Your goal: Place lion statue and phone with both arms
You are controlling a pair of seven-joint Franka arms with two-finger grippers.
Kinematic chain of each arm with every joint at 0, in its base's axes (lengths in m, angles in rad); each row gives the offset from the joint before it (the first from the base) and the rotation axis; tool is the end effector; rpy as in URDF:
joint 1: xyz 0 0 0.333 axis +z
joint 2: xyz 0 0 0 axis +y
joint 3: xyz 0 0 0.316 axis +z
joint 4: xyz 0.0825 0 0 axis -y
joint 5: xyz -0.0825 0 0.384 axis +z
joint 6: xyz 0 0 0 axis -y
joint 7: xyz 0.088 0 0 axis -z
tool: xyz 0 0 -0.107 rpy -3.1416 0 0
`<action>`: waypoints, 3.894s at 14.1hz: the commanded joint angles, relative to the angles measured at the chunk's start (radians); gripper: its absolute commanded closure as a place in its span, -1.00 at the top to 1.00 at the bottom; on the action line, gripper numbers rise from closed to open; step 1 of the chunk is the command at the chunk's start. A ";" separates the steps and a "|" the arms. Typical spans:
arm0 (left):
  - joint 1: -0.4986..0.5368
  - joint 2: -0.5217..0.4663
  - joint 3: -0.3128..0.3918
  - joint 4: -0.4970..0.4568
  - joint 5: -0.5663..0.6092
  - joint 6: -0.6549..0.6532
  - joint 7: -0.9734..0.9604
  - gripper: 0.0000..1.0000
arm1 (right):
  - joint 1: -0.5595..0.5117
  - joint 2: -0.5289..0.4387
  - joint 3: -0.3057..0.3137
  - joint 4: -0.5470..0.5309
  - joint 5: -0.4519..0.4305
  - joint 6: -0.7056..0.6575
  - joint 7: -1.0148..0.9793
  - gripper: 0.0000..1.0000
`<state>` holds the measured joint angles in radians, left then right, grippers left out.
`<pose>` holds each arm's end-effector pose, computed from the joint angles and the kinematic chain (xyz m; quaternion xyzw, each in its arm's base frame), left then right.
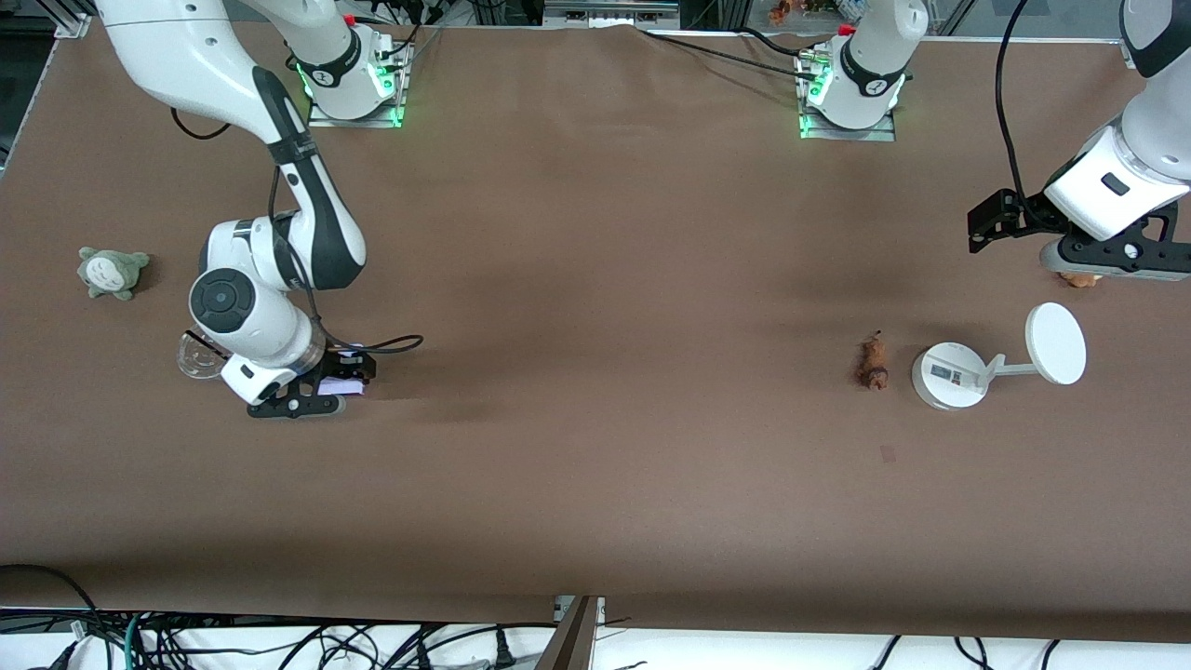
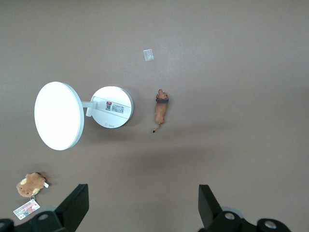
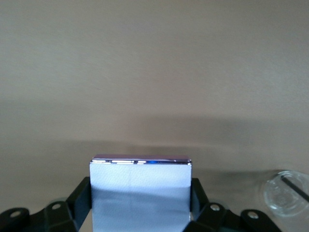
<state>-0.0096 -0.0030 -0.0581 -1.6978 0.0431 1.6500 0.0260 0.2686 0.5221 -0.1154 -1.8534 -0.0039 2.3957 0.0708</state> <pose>0.5550 -0.0334 0.5729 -0.9983 0.0490 0.0219 0.0220 0.6369 0.1030 0.2430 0.9982 0.0505 0.0150 0.0285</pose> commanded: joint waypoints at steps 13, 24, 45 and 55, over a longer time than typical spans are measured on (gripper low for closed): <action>-0.004 -0.003 0.003 -0.002 0.008 -0.007 -0.008 1.00 | -0.066 0.073 0.011 -0.075 0.019 0.195 -0.074 0.26; -0.006 -0.003 0.003 0.000 0.008 -0.010 -0.009 1.00 | -0.080 0.012 0.022 -0.055 0.021 0.113 -0.098 0.99; -0.010 -0.005 -0.003 0.001 0.008 -0.026 -0.009 1.00 | -0.080 -0.329 -0.020 0.467 0.005 -1.086 -0.088 1.00; -0.010 -0.005 -0.003 0.003 0.004 -0.027 -0.008 1.00 | -0.080 -0.501 -0.055 0.191 0.004 -0.902 -0.091 1.00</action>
<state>-0.0159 -0.0030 -0.0604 -1.6995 0.0431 1.6350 0.0259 0.1945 0.0662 -0.1690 -1.6111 -0.0026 1.4719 -0.0065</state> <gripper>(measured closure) 0.000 0.000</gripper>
